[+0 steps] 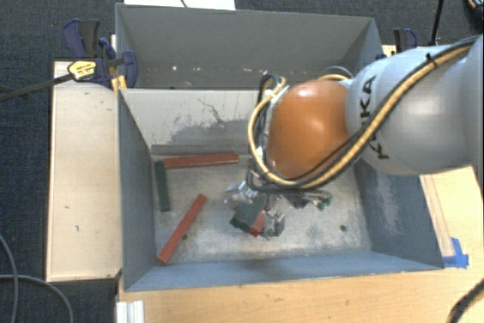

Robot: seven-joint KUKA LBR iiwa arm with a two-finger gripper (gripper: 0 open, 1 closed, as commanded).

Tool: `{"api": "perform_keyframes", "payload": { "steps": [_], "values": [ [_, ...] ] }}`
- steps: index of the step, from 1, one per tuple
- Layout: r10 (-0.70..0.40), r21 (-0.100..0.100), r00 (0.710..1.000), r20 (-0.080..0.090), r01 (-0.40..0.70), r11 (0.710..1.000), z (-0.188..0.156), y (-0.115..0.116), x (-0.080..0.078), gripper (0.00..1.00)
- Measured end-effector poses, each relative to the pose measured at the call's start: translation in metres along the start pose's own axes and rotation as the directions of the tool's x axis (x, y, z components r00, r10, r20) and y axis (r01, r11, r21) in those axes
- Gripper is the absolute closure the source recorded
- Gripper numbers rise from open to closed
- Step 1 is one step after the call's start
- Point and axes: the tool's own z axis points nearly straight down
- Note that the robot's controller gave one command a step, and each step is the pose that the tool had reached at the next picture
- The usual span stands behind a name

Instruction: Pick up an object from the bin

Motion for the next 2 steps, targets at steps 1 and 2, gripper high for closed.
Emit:
{"api": "perform_keyframes", "payload": {
  "steps": [1,2],
  "values": [
    [0.009,0.0,1.0,0.0,-0.009,1.0,-0.036,-0.001,-0.002,1.0],
    [0.02,-0.001,1.0,-0.001,-0.02,1.0,-0.062,-0.001,-0.003,1.0]
  ]
}}
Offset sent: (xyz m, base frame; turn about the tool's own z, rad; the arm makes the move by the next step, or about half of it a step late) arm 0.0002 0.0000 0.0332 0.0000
